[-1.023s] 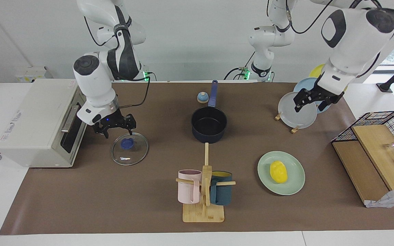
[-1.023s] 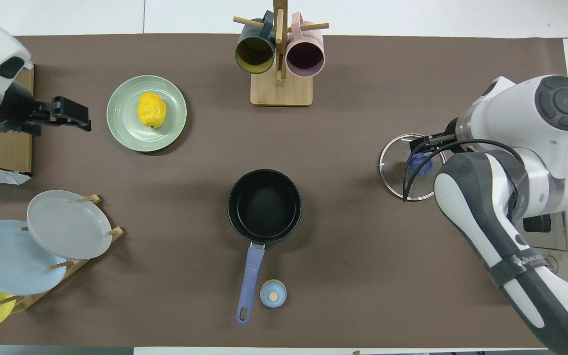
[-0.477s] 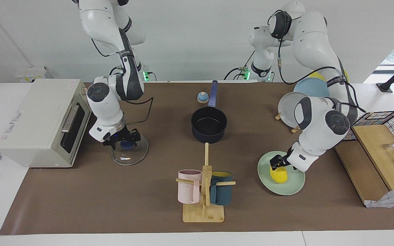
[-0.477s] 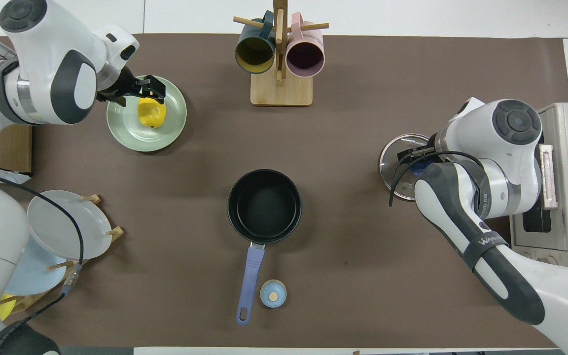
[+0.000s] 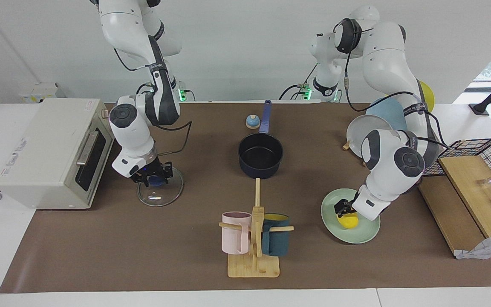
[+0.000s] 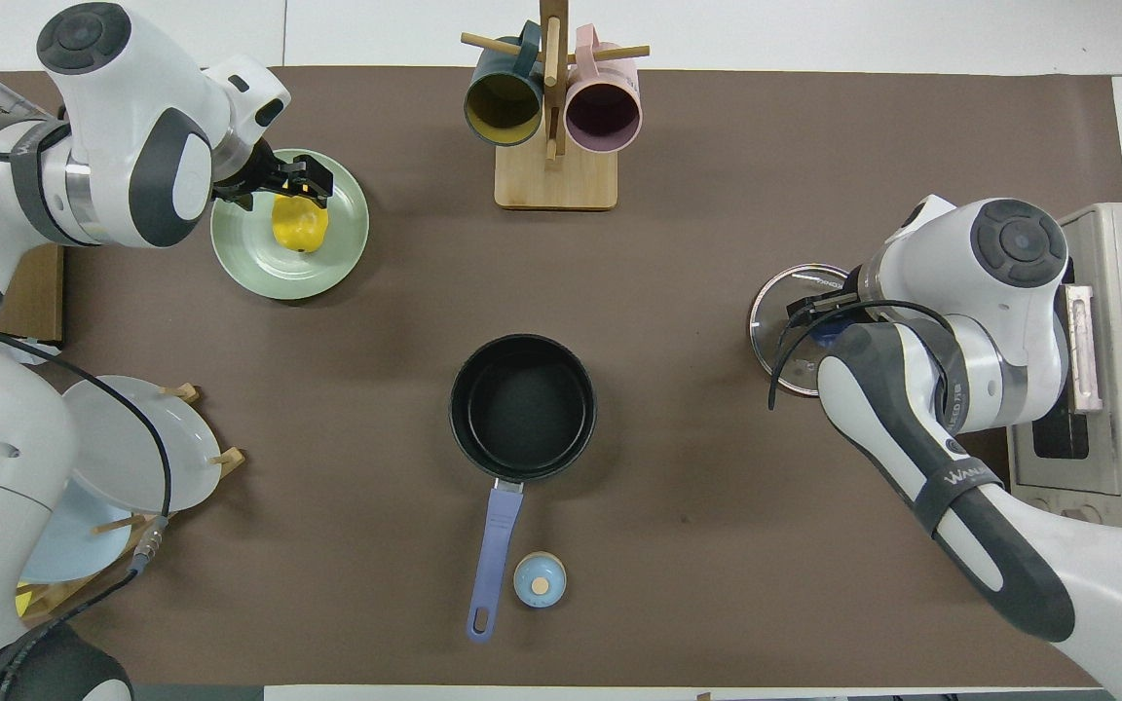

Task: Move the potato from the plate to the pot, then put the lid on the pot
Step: 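Grasp the yellow potato with the left gripper while the right gripper grasps the lid, then carry the potato with the left gripper over the black saucepan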

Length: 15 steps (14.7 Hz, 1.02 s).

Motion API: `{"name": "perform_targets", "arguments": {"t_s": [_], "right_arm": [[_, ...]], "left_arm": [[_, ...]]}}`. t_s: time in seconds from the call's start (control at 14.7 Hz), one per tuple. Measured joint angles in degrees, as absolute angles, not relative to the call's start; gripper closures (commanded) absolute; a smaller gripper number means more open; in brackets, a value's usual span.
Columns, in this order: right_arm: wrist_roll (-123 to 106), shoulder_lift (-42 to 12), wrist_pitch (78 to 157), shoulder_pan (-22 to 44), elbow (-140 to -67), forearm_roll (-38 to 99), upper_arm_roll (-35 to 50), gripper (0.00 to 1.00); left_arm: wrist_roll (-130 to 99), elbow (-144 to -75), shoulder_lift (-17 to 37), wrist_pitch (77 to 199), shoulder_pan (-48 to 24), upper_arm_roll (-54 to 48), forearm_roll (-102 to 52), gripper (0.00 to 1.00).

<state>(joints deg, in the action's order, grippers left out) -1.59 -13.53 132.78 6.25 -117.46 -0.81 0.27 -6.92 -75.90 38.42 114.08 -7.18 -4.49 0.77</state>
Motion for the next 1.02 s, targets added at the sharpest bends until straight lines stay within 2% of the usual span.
{"name": "perform_targets", "arguments": {"t_s": [0.07,0.14,0.2,0.27,0.34,0.55,0.75,1.02], "right_arm": [[-1.6,-13.5,132.8,6.3,-117.4,-0.8,0.3,0.59],[-1.6,-13.5,132.8,6.3,-117.4,-0.8,0.3,0.73],[-1.6,-13.5,132.8,6.3,-117.4,-0.8,0.3,0.9],[-1.6,-13.5,132.8,6.4,-117.4,-0.8,0.3,1.0],[-1.6,-13.5,132.6,6.6,-117.2,-0.8,0.4,1.0],[-1.6,-13.4,126.3,8.5,-113.0,-0.8,0.5,1.0],[-1.6,-12.6,110.9,9.8,-101.7,-0.8,0.6,1.0],[-1.6,-10.3,90.5,9.0,-86.1,-0.8,0.2,1.0]], "left_arm": [[-6.9,-77.0,38.4,115.5,-7.2,-4.5,0.8,0.01],[-6.9,-78.3,38.4,117.0,-7.2,-4.5,0.8,0.1],[-6.9,-79.3,38.4,118.2,-7.2,-4.5,0.8,0.3],[-6.9,-79.9,38.3,118.8,-7.2,-4.5,0.8,0.81],[-6.9,-80.1,38.3,118.9,-7.3,-4.5,0.8,1.0],[-6.9,-80.0,37.7,118.5,-7.3,-4.5,0.8,1.0],[-8.0,-78.0,34.6,114.5,-7.3,-5.0,0.2,1.0],[-18.9,-79.7,20.2,101.8,-12.1,-6.0,-2.1,1.0]]}}
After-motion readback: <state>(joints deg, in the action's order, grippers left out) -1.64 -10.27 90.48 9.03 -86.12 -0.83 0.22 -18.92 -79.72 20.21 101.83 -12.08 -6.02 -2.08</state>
